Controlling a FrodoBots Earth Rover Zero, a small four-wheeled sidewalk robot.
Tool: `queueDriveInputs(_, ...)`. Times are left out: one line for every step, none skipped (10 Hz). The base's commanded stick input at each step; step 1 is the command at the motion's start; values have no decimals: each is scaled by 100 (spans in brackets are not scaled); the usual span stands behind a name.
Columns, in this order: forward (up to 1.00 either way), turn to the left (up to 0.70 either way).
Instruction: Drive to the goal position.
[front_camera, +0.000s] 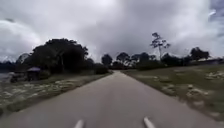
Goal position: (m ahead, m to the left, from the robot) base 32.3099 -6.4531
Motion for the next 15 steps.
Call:
queueDriveInputs(85, 0)
queueDriveInputs(85, 0)
queueDriveInputs(85, 0)
queueDriveInputs(85, 0)
queueDriveInputs(85, 0)
queueDriveInputs(85, 0)
queueDriveInputs(85, 0)
queueDriveInputs(85, 0)
queueDriveInputs(85, 0)
queueDriveInputs(85, 0)
queueDriveInputs(85, 0)
queueDriveInputs(85, 0)
queueDriveInputs(85, 0)
queueDriveInputs(85, 0)
queueDriveInputs(85, 0)
